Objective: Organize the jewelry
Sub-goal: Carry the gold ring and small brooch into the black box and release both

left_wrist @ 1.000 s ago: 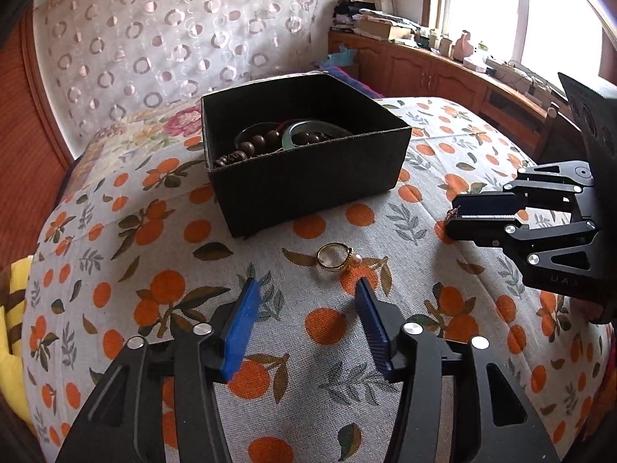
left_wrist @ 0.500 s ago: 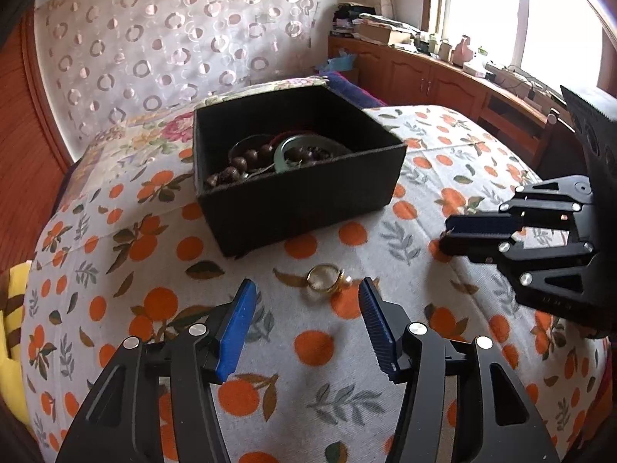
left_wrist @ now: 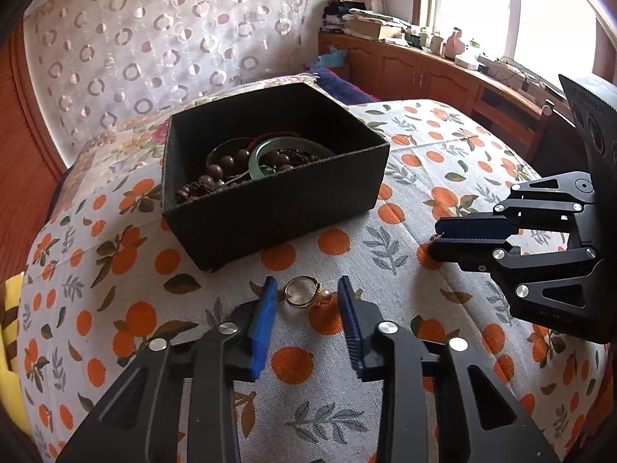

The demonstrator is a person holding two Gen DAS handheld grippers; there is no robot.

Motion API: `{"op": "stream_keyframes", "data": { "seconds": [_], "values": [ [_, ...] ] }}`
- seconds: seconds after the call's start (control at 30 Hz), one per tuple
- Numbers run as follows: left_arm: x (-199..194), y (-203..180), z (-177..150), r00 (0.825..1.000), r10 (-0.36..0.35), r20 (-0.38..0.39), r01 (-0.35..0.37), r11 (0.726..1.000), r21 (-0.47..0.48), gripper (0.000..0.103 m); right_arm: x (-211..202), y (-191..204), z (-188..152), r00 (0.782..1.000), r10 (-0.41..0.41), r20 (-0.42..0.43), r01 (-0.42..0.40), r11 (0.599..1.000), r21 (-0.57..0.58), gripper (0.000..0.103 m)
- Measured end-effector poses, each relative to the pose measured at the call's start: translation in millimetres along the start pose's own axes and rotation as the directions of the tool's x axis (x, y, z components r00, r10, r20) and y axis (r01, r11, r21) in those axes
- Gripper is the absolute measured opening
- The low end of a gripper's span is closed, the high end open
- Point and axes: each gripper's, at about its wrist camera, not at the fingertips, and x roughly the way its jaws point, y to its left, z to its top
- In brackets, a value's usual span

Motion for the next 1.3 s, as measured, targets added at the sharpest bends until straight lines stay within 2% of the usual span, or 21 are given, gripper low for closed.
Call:
{"op": "stream_keyframes", "data": {
  "seconds": [0.37,0.6,0.93,1.3],
  "values": [
    [-0.3,-1.5,0.4,1.000,-0.001,0.010,0.001,1.000,-0.001,0.023,0.0,-0.1,0.3,1.000,-0.005,0.001,0.005,1.000,-0.003,0.017],
    [-21.8,-4.8,9.8,0.997,0.000,0.073,-0.001,1.000,0.006,0.023,-8.7,-3.0,2.8,0.999,-0.019,0.035,0.019,1.000,0.006,0.017],
    [-49.9,11.9,38.2,0.986,0.009,0.167,-0.008,1.000,-0.009,0.023,-41.9,-5.7,48.3,0.984,0.010,0.177,-0.008,1.000,-0.010,0.017],
    [-40.2,45.2,60.3,0.983,0.047,0.176,-0.038,0.998,-0.053,0.024,-11.8,-13.2,97.9,0.982,0.044,0.184,-0.041,0.999,-0.022,0.017]
  ]
}}
